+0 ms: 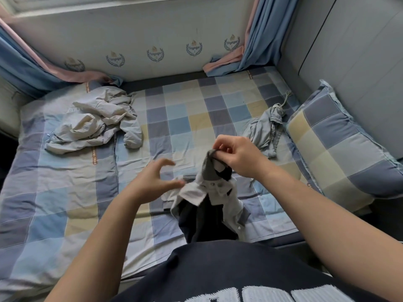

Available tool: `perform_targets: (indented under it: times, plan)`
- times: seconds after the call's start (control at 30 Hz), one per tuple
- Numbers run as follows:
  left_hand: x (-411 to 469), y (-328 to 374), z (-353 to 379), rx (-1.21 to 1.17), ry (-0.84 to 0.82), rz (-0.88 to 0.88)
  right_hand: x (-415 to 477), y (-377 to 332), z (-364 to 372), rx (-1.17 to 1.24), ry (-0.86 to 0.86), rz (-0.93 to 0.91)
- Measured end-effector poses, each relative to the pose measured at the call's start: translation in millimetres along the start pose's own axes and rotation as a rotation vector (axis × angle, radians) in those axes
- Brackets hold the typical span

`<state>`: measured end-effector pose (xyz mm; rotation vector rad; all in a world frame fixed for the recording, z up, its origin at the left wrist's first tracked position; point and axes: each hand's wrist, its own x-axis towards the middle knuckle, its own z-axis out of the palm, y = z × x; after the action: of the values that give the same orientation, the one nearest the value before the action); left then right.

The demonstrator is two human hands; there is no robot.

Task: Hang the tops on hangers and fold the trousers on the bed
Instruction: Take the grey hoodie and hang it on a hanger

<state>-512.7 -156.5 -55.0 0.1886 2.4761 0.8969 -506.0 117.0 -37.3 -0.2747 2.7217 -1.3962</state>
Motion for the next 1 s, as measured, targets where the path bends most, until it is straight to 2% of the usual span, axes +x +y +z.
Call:
perform_targets:
  times: [0.07,0.17,0.27,0.37,0.43,0.57,0.67,0.73,0.83,0.9,1.0]
  plan:
    - [-1.6,26.7,5.6,-0.154,-0.012,0.11,1.4,-11.8,1.1,-0.069,-0.036,-0.035]
    - [5.1,56.9,32.6,-0.232,-0.029,0.225,4.9,-23.0,4.6,-0.043,-0.008,-0.093]
    - [9.4,65.8,48.0,-0.32,0.192,0.25,4.8,-17.6,3.1,0.061,-0.024,-0.077]
    - [9.6,61.7,43.3,-0.323,0.299,0.267,-3.0,0.9,0.8,0.154,-0.208,0.043]
    - [6.3,61.6,36.4,-0.378,0.303,0.269,-7.7,17.2,6.0,0.082,-0.298,0.086]
    - [-0.8,60.7,24.6,-0.497,0.29,0.265,-10.5,45.9,33.7,-0.194,-0.245,0.19]
    - [-6.1,56.7,17.7,-0.602,0.276,0.254,-7.6,60.9,49.8,-0.283,-0.273,0.295]
    - [-7.7,51.9,12.6,-0.649,0.28,0.239,-3.7,70.3,57.2,-0.193,-0.281,0.361]
    - [-9.1,41.0,3.0,-0.666,0.302,0.228,-2.3,73.3,64.9,0.151,-0.207,0.41]
    - [-11.0,34.7,-0.6,-0.647,0.282,0.243,0.4,67.1,66.0,0.315,-0.225,0.39]
    - [-12.7,29.6,0.8,-0.598,0.225,0.278,11.1,54.0,69.3,0.337,-0.326,0.312]
